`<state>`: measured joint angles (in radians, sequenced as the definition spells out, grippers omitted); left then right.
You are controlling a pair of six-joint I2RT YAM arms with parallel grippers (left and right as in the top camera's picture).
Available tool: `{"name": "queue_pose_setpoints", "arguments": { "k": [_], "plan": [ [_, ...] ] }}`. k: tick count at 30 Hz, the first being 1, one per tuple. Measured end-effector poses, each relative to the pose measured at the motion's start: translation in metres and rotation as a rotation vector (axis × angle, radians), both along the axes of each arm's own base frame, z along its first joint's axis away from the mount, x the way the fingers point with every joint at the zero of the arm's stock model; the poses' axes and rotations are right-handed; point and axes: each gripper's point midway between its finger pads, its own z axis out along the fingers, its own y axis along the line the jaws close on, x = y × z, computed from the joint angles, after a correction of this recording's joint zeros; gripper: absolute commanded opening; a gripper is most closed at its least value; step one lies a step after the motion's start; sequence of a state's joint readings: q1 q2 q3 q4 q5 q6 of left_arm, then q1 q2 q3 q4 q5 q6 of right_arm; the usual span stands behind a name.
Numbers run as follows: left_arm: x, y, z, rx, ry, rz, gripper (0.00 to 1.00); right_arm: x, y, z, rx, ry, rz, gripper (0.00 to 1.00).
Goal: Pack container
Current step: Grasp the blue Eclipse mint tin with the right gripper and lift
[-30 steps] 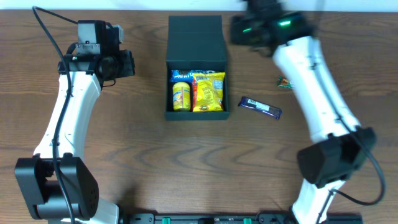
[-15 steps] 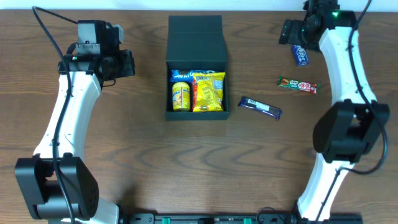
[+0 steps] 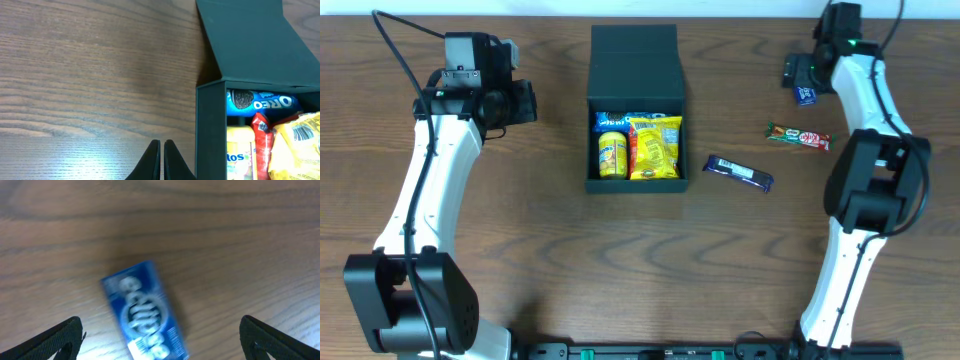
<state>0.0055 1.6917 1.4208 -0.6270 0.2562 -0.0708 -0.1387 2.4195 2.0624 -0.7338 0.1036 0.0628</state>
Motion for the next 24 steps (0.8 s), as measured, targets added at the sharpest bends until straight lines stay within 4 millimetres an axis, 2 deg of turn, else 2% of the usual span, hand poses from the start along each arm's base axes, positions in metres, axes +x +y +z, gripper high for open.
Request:
{"name": "queue_pose_setpoints", "arguments": {
  "k": [3, 15, 24],
  "plan": [
    [0.000, 0.000, 0.000, 0.000, 0.000, 0.000, 0.06, 0.006, -0.010, 0.003, 0.036, -0.040, -0.001, 0.96],
    [0.000, 0.000, 0.000, 0.000, 0.000, 0.000, 0.06, 0.008, 0.005, 0.002, 0.076, -0.041, 0.132, 0.96],
    [0.000, 0.000, 0.000, 0.000, 0.001, 0.000, 0.06, 0.001, 0.007, -0.022, 0.061, 0.023, 0.201, 0.92]
  ]
}}
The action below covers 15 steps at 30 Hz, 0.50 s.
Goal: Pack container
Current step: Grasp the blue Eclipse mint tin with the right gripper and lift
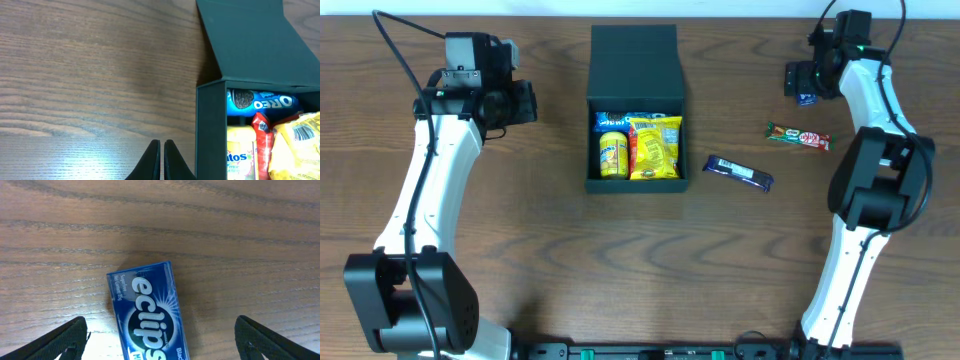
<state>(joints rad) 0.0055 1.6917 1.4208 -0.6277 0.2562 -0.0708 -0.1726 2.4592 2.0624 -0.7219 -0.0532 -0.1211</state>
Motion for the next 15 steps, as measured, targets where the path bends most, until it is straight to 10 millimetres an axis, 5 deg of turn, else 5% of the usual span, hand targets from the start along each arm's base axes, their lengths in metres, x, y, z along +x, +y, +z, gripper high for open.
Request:
{"name": "queue_pose_setpoints", "arguments": {
  "k": [15],
  "plan": [
    [0.000, 0.000, 0.000, 0.000, 0.000, 0.000, 0.06, 0.006, -0.001, -0.014, -0.016, -0.010, 0.028, 0.86]
  ]
}}
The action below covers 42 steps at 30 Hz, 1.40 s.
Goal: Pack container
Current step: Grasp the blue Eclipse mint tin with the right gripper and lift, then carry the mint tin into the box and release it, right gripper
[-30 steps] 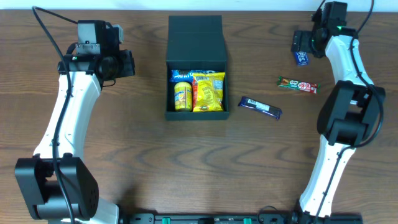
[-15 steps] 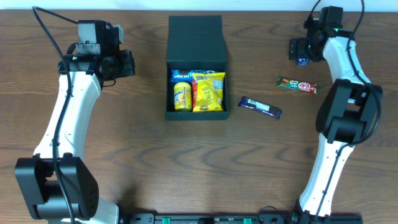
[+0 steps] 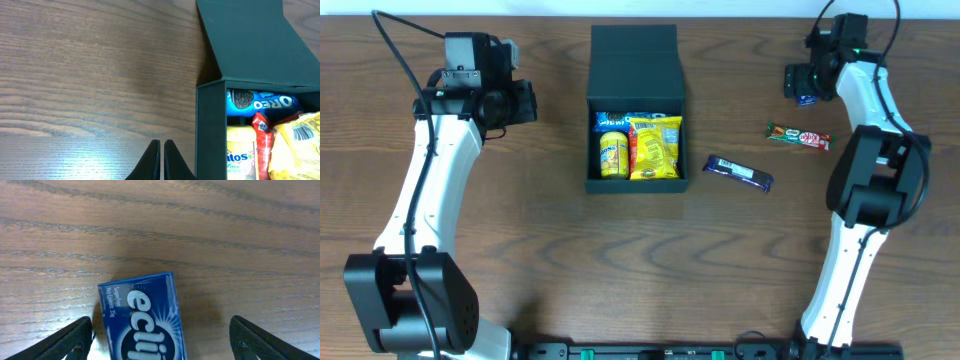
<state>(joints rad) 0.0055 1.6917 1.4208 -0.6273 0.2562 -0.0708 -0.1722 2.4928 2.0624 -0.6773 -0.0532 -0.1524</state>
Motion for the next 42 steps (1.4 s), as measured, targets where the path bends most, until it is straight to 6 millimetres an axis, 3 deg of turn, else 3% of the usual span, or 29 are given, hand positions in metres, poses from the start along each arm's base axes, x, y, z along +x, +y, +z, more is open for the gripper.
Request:
{"name": "queue_pose_setpoints", "arguments": {
  "k": [6, 24, 29, 42],
  "plan": [
    [0.000, 0.000, 0.000, 0.000, 0.000, 0.001, 0.06, 0.002, 0.002, -0.001, -0.001, -0.006, 0.012, 0.84],
    [0.000, 0.000, 0.000, -0.004, 0.002, 0.006, 0.06, 0.005, 0.021, -0.002, -0.001, -0.006, 0.049, 0.47],
    [0.000, 0.000, 0.000, -0.005, 0.002, 0.006, 0.06, 0.005, 0.035, -0.002, -0.005, 0.003, 0.075, 0.25],
    [0.000, 0.000, 0.000, -0.004, 0.002, 0.006, 0.06, 0.006, 0.088, 0.009, 0.020, 0.036, 0.125, 0.01]
  ]
}}
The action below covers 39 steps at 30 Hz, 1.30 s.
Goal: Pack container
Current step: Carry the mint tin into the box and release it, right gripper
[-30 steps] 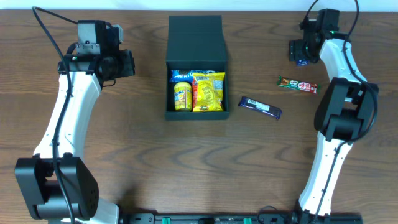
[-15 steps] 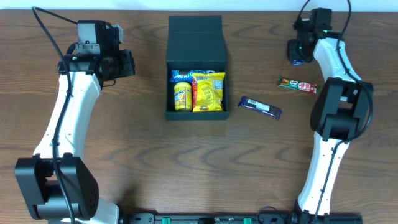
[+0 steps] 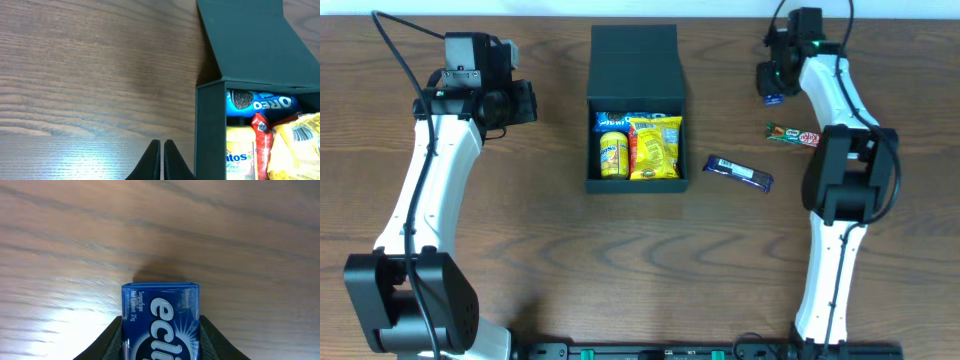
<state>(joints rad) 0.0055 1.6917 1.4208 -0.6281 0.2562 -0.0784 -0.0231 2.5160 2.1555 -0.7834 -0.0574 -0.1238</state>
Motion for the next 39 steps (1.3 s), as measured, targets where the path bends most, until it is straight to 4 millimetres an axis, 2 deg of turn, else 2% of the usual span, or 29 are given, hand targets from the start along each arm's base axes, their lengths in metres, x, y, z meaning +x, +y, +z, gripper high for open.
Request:
{"name": "queue_pose_setpoints", "arguments": {
  "k": [2, 6, 8, 12, 16, 18, 20, 25, 28, 31, 37, 39],
  "plan": [
    [0.000, 0.000, 0.000, 0.000, 0.000, 0.000, 0.06, 0.008, 0.013, 0.017, 0.016, -0.026, 0.020, 0.01],
    [0.000, 0.000, 0.000, 0.000, 0.001, 0.000, 0.06, 0.022, 0.035, 0.063, 0.058, -0.105, 0.040, 0.01],
    [0.000, 0.000, 0.000, 0.000, 0.000, 0.000, 0.06, 0.020, 0.045, 0.082, 0.079, -0.119, 0.031, 0.01],
    [0.000, 0.000, 0.000, 0.000, 0.000, 0.000, 0.06, 0.000, 0.069, 0.130, 0.141, -0.126, 0.023, 0.01],
    [0.000, 0.003, -0.001, 0.014, 0.000, 0.010, 0.06, -0.023, 0.101, 0.187, 0.225, -0.163, 0.029, 0.01],
    [0.000, 0.005, -0.001, 0.023, 0.000, 0.015, 0.06, -0.036, 0.119, 0.205, 0.253, -0.162, 0.029, 0.01],
    [0.001, 0.006, -0.001, 0.030, -0.001, 0.015, 0.06, -0.052, 0.146, 0.215, 0.282, -0.136, 0.047, 0.01],
    [0.001, 0.007, -0.001, 0.061, -0.007, -0.012, 0.06, -0.103, 0.237, 0.200, 0.315, -0.002, 0.138, 0.01],
    [0.001, 0.008, -0.001, 0.081, -0.013, -0.037, 0.06, -0.130, 0.274, 0.188, 0.290, 0.050, 0.156, 0.01],
    [0.001, 0.008, -0.001, 0.098, -0.018, -0.061, 0.06, -0.149, 0.291, 0.169, 0.249, 0.096, 0.132, 0.01],
    [0.001, 0.008, -0.001, 0.130, -0.027, -0.106, 0.06, -0.176, 0.293, 0.105, 0.172, 0.218, 0.049, 0.02],
    [0.001, 0.009, -0.001, 0.135, -0.029, -0.111, 0.06, -0.179, 0.299, 0.098, 0.175, 0.219, 0.049, 0.01]
  ]
}}
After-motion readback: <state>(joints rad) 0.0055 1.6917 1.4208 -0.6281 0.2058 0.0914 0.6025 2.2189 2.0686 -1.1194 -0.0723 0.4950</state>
